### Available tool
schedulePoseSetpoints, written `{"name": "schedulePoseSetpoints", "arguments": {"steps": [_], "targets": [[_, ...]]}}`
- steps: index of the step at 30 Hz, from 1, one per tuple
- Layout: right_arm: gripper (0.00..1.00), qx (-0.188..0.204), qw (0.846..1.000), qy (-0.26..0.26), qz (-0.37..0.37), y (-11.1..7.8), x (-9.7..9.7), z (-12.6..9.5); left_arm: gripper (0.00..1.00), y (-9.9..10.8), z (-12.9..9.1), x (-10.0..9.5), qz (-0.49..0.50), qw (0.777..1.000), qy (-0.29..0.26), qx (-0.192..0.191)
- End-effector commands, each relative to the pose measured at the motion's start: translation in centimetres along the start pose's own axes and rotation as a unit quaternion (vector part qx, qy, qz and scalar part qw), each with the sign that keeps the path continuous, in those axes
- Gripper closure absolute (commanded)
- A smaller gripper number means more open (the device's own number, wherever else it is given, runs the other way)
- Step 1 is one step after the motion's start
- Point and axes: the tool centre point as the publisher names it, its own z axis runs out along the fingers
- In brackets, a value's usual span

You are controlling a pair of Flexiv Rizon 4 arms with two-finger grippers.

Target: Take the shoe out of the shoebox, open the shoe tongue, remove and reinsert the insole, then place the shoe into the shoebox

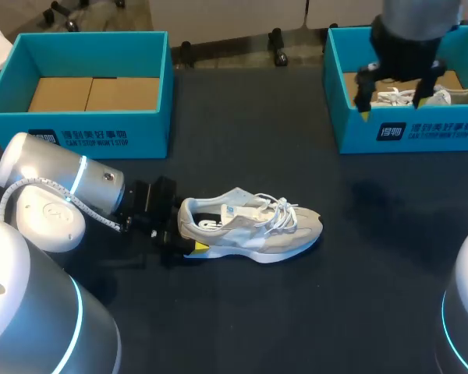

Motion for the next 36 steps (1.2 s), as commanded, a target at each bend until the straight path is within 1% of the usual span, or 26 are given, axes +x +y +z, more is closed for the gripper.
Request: {"name": "schedulePoseSetpoints", "arguments": {"steps": [1,5,15,19,21,22,27,31,34,36], "targets": [[0.00,0.009,0.999,-0.030,0.006,-0.7,2.5,-0.3,1.00,0.0,0.0,-0.1,-0.001,1.000,0.000,-0.002],[0.00,0.009,0.999,-0.028,0.017,-1.4,4.9,-0.3,1.00,0.0,0.0,-0.1,-0.001,1.000,0.000,-0.002],[0.00,0.001,0.999,-0.030,0.031,-2.4,9.8,-1.0,1.00,0.0,0.0,-0.1,-0.001,1.000,0.000,-0.002],[0.00,0.003,0.999,-0.027,0.031,-2.8,11.8,-0.9,1.00,0.0,0.0,-0.1,-0.001,1.000,0.000,-0.002],[0.00,0.010,0.999,-0.029,0.042,-3.3,12.8,-0.9,1.00,0.0,0.0,-0.1,-0.001,1.000,0.000,-0.002],[0.00,0.016,0.998,-0.031,0.049,-3.7,13.5,-1.0,1.00,0.0,0.0,-0.1,-0.001,1.000,0.000,-0.002],[0.00,0.028,0.995,-0.030,0.087,-5.7,15.7,-0.9,1.00,0.0,0.0,-0.1,-0.001,1.000,0.000,-0.002],[0.00,0.028,0.994,-0.026,0.098,-7.2,17.0,-0.3,1.00,0.0,0.0,-0.1,-0.001,1.000,0.000,-0.002],[0.00,0.047,0.991,-0.040,0.118,-8.7,18.2,0.3,1.00,0.0,0.0,-0.1,-0.001,1.000,0.000,-0.002],[0.00,0.050,0.990,-0.040,0.128,-9.5,18.9,0.6,1.00,0.0,0.0,-0.1,-0.001,1.000,0.000,-0.002]]}}
